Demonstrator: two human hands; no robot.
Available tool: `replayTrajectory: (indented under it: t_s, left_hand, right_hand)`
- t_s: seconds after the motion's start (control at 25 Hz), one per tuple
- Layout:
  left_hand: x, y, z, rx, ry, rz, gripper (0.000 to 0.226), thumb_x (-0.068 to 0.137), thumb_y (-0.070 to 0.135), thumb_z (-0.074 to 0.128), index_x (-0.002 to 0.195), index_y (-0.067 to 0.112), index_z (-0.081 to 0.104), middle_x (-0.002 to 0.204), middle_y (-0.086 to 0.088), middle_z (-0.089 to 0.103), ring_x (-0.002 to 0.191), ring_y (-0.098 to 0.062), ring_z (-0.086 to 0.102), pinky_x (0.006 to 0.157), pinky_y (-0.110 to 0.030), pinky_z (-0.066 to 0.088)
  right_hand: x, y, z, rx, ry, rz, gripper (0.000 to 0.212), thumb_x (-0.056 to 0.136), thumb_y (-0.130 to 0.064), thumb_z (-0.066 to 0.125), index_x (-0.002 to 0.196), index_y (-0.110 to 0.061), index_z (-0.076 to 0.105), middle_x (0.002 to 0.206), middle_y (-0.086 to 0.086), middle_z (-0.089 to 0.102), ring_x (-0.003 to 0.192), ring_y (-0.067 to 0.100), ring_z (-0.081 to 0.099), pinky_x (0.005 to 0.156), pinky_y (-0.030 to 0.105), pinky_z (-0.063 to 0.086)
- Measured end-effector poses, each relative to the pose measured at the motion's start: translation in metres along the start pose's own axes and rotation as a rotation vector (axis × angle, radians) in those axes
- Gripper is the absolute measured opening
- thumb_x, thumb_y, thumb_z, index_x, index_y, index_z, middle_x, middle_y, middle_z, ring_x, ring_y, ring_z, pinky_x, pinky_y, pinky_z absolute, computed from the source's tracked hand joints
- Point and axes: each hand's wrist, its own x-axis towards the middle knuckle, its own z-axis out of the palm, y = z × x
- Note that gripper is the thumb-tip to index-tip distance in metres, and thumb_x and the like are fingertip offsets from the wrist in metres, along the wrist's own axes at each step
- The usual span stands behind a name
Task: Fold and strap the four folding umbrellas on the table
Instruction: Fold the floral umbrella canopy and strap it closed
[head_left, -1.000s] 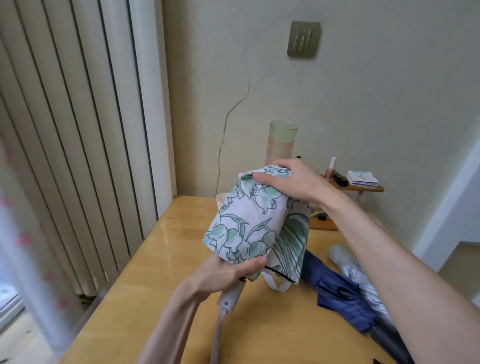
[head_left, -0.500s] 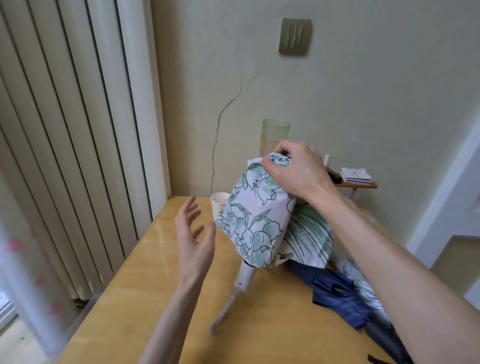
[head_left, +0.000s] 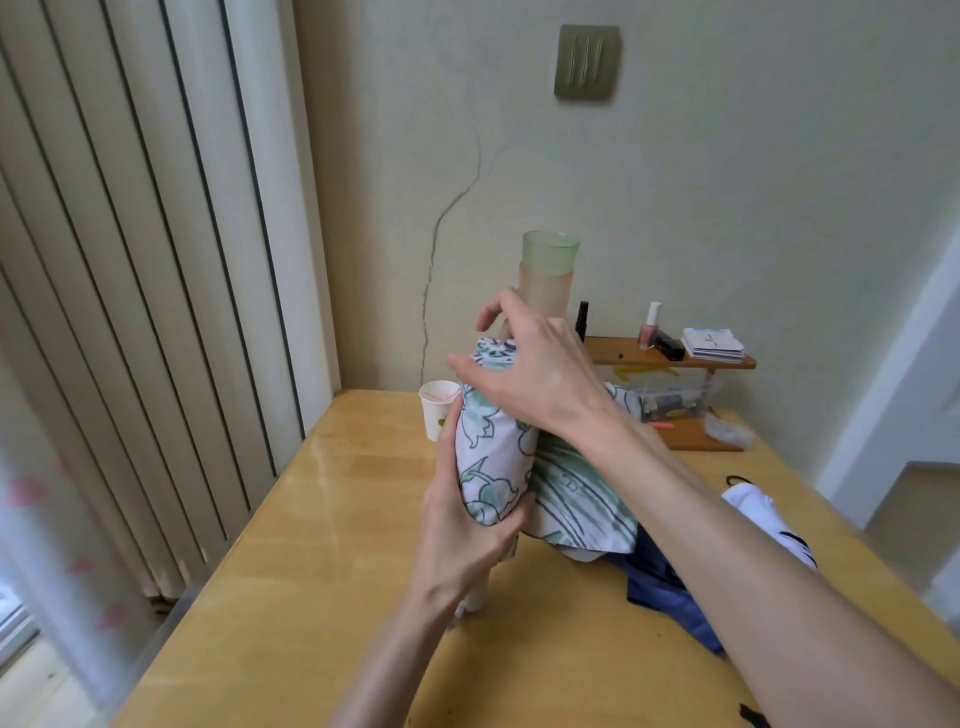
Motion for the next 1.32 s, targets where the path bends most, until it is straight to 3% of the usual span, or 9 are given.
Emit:
replayTrajectory:
  t_s: [0.16, 0.36, 0.48, 0.64, 0.8, 0.92, 1.0, 1.08, 1.32]
  left_hand:
    - [-0.001, 0.001, 0.004, -0.032, 0.052, -0.01, 0.113, 0.079, -0.004, 0.087, 0.166, 0.025, 0.021, 0.148, 0.03, 0.054, 0.138, -0.007, 0.056, 0.111, -0.039, 0.05]
    - [0.003, 0.018, 0.005, 0.041, 0.114, -0.027, 0.091, 0.079, 0.033, 0.091, 0.154, 0.034, 0.041, 0.145, 0.022, 0.051, 0.139, -0.005, 0.051, 0.114, -0.035, 0.047]
    - [0.008, 0.019, 0.003, 0.067, 0.144, -0.025, 0.122, 0.075, 0.05, 0.092, 0.167, 0.034, 0.013, 0.163, 0.019, 0.03, 0.153, -0.004, 0.032, 0.123, -0.036, 0.036]
    - [0.009, 0.023, 0.003, 0.186, 0.232, 0.019, 0.139, 0.071, 0.061, 0.088, 0.168, 0.03, -0.007, 0.171, 0.021, 0.004, 0.161, -0.005, 0.008, 0.13, -0.042, 0.023]
    - [0.001, 0.018, 0.012, 0.538, 0.481, 0.146, 0.127, 0.078, 0.073, 0.074, 0.167, 0.014, 0.006, 0.175, -0.01, 0.0, 0.163, -0.035, 0.002, 0.124, -0.071, 0.018]
    - [-0.009, -0.001, 0.025, 0.677, 0.419, 0.28, 0.109, 0.086, 0.061, 0.076, 0.163, 0.009, 0.019, 0.171, -0.014, 0.017, 0.161, -0.038, 0.017, 0.121, -0.069, 0.03]
    - [-0.012, -0.002, 0.025, 0.548, 0.367, 0.221, 0.11, 0.084, 0.046, 0.085, 0.165, 0.01, 0.02, 0.172, -0.007, 0.022, 0.159, -0.028, 0.028, 0.115, -0.044, 0.048]
    - [-0.009, 0.007, 0.019, 0.357, 0.32, 0.106, 0.11, 0.081, 0.036, 0.089, 0.166, 0.018, 0.021, 0.17, 0.003, 0.03, 0.155, -0.017, 0.035, 0.113, -0.019, 0.043]
    - [0.01, 0.023, -0.006, -0.096, 0.14, -0.085, 0.081, 0.079, 0.0, 0.087, 0.148, 0.015, 0.047, 0.131, 0.002, 0.07, 0.119, -0.012, 0.069, 0.095, -0.024, 0.057]
  right_hand:
    - [0.0, 0.004, -0.009, 0.006, -0.153, -0.05, 0.033, 0.086, -0.051, 0.076, 0.11, -0.032, 0.063, 0.087, -0.011, 0.069, 0.088, 0.017, 0.064, 0.08, 0.038, 0.054]
    - [0.004, 0.001, -0.007, 0.088, -0.258, -0.093, 0.02, 0.087, -0.038, 0.081, 0.095, -0.028, 0.066, 0.112, -0.007, 0.057, 0.099, 0.007, 0.055, 0.082, 0.016, 0.04]
    - [0.005, -0.002, -0.009, 0.107, -0.307, -0.119, 0.036, 0.088, -0.043, 0.078, 0.118, -0.033, 0.063, 0.115, -0.013, 0.066, 0.098, 0.006, 0.064, 0.083, 0.025, 0.05]
    - [0.004, -0.003, -0.008, 0.121, -0.328, -0.128, 0.028, 0.088, -0.051, 0.078, 0.11, -0.035, 0.071, 0.11, -0.015, 0.069, 0.101, 0.006, 0.065, 0.085, 0.027, 0.05]
    - [0.005, -0.003, 0.003, 0.089, -0.248, -0.123, 0.02, 0.089, -0.046, 0.074, 0.104, -0.033, 0.073, 0.107, -0.01, 0.072, 0.103, 0.014, 0.065, 0.095, 0.039, 0.052]
    - [0.007, 0.0, 0.007, 0.073, -0.217, -0.103, 0.015, 0.088, -0.042, 0.072, 0.098, -0.032, 0.072, 0.097, -0.007, 0.073, 0.097, 0.018, 0.066, 0.09, 0.041, 0.054]
    - [0.006, -0.001, 0.009, 0.075, -0.21, -0.127, 0.012, 0.086, -0.036, 0.073, 0.096, -0.03, 0.072, 0.093, -0.009, 0.072, 0.092, 0.017, 0.066, 0.086, 0.04, 0.055]
    - [0.005, -0.002, 0.008, 0.095, -0.201, -0.16, 0.016, 0.085, -0.031, 0.075, 0.101, -0.029, 0.072, 0.091, -0.011, 0.072, 0.089, 0.013, 0.066, 0.083, 0.036, 0.055]
    - [0.007, -0.009, -0.003, 0.179, -0.35, -0.207, 0.068, 0.088, -0.028, 0.08, 0.149, -0.03, 0.051, 0.111, -0.022, 0.048, 0.098, -0.007, 0.051, 0.094, 0.022, 0.044]
